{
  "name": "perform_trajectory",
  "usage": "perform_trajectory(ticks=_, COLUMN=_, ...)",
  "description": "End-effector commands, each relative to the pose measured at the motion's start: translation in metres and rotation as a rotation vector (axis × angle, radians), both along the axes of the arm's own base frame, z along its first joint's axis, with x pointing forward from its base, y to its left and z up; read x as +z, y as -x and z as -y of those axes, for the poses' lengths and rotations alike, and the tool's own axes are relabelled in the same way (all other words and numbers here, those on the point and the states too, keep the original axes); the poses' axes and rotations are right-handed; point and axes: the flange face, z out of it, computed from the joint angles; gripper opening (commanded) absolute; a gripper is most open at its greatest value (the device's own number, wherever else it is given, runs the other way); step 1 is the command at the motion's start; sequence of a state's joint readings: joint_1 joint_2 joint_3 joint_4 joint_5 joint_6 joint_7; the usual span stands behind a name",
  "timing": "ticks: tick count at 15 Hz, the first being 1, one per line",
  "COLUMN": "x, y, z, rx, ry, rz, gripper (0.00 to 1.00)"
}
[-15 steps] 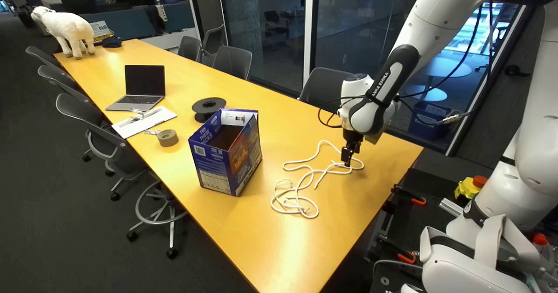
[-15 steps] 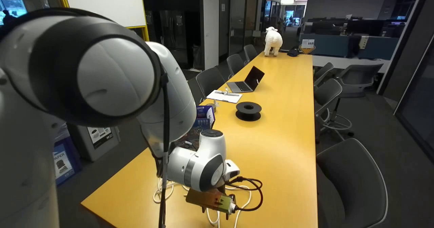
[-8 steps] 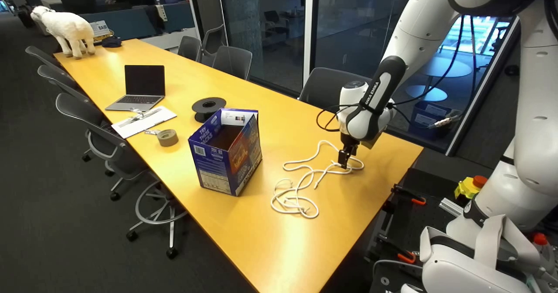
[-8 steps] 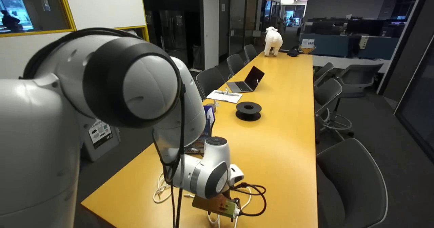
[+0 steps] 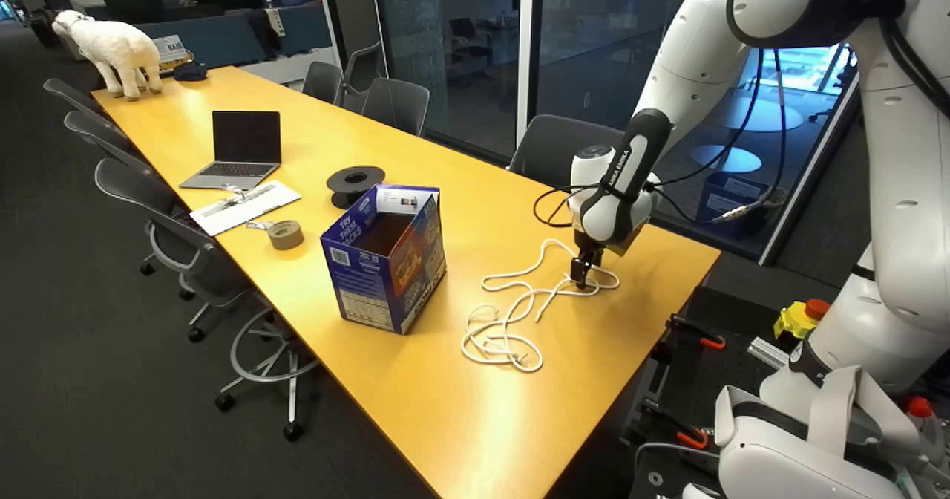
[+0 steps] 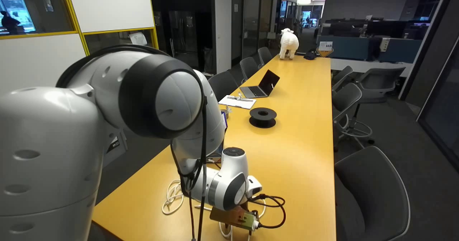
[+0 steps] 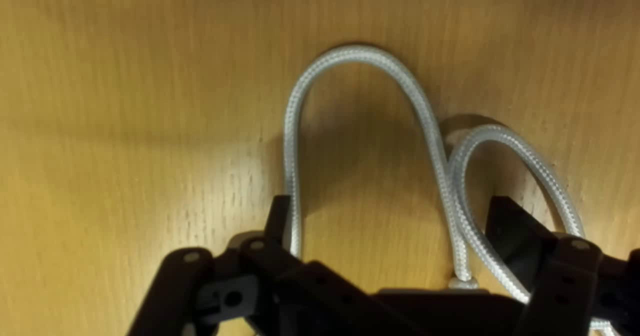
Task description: Put the ropes inside the blue box.
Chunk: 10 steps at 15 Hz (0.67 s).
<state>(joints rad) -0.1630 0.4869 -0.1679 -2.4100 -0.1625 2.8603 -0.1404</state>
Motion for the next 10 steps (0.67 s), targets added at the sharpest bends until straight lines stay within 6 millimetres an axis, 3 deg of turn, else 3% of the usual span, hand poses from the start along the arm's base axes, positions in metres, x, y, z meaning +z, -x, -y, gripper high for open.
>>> perform_trajectory(ticks=1, x=0.0005, y=-0.0076, z=0.0141, rx=0.012, ry=0.04, rz=0.027, gripper=1.0)
perform_trajectory(ticks=5, x=0.001, y=-0.0059, z=0.0231, rx=0.017, ry=0.05, rz=0.025, gripper=1.0)
perform_trajectory(ticks=10, x=-0.0059, y=-0.003, z=0.0179, rx=0.031, ry=-0.008, rz=0.009, gripper=1.0)
